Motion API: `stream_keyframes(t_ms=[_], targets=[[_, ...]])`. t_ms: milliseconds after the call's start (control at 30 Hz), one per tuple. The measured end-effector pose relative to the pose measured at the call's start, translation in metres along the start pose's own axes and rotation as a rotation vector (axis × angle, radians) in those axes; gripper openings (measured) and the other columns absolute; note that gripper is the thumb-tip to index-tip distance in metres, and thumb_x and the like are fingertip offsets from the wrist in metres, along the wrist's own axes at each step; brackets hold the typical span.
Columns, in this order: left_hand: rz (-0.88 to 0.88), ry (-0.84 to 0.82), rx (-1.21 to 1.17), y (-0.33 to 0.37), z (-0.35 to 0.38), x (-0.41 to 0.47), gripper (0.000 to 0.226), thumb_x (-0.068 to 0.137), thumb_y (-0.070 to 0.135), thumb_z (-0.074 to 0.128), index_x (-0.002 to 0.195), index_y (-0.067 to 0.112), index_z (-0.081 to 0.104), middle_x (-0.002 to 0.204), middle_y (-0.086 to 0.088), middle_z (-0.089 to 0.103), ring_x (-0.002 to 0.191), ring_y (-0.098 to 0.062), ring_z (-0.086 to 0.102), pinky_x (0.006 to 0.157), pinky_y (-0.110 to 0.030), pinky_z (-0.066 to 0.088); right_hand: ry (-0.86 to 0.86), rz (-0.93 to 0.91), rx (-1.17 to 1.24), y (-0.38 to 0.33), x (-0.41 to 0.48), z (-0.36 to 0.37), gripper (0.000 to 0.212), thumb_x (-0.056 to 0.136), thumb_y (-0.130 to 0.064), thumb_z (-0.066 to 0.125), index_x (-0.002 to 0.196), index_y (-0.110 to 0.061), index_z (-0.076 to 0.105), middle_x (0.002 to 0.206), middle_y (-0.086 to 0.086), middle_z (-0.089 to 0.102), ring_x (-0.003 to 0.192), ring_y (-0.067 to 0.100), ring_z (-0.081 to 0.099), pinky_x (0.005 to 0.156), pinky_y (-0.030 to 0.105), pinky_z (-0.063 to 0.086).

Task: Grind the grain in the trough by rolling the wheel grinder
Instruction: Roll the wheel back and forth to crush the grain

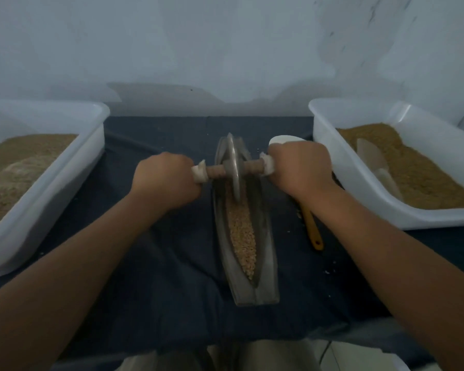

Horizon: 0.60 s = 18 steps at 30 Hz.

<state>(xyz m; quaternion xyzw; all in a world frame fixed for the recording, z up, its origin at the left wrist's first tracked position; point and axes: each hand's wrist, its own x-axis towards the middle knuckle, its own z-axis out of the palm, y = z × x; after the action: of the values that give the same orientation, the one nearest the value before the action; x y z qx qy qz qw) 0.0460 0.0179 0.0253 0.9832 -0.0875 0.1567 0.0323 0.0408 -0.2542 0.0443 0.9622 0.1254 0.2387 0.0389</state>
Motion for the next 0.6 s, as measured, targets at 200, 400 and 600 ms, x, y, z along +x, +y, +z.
stream_keyframes(t_ms=[200,400,600], targets=[[0.125,-0.051,0.051,-0.007,-0.011,-0.058,0.029,0.078,0.05,0.056,0.063,0.027,0.047,0.058,0.01,0.051,0.052,-0.016,0.052,0.051,-0.027,0.038,-0.217,-0.103,0.044,0.007,-0.047,-0.022,0.029,0.093,-0.047,0.056,0.068,-0.03,0.053,0.058,-0.011,0.046,0.05,0.01,0.047,0.047,0.033,0.042],[0.16,0.041,0.066,-0.007,-0.008,-0.069,0.033,0.075,0.054,0.052,0.058,0.029,0.041,0.052,0.012,0.041,0.045,-0.015,0.043,0.049,-0.023,0.031,-0.235,-0.067,-0.055,0.004,-0.059,-0.023,0.032,0.085,-0.052,0.056,0.064,-0.031,0.043,0.052,-0.012,0.032,0.046,0.003,0.026,0.044,0.025,0.022],[0.024,-0.017,0.031,0.002,-0.007,0.012,0.038,0.09,0.054,0.052,0.068,0.024,0.053,0.068,0.005,0.055,0.064,-0.026,0.058,0.062,-0.034,0.049,-0.123,0.035,0.006,0.004,0.007,0.003,0.033,0.1,-0.04,0.058,0.071,-0.03,0.047,0.068,-0.012,0.047,0.067,0.011,0.053,0.057,0.025,0.026]])
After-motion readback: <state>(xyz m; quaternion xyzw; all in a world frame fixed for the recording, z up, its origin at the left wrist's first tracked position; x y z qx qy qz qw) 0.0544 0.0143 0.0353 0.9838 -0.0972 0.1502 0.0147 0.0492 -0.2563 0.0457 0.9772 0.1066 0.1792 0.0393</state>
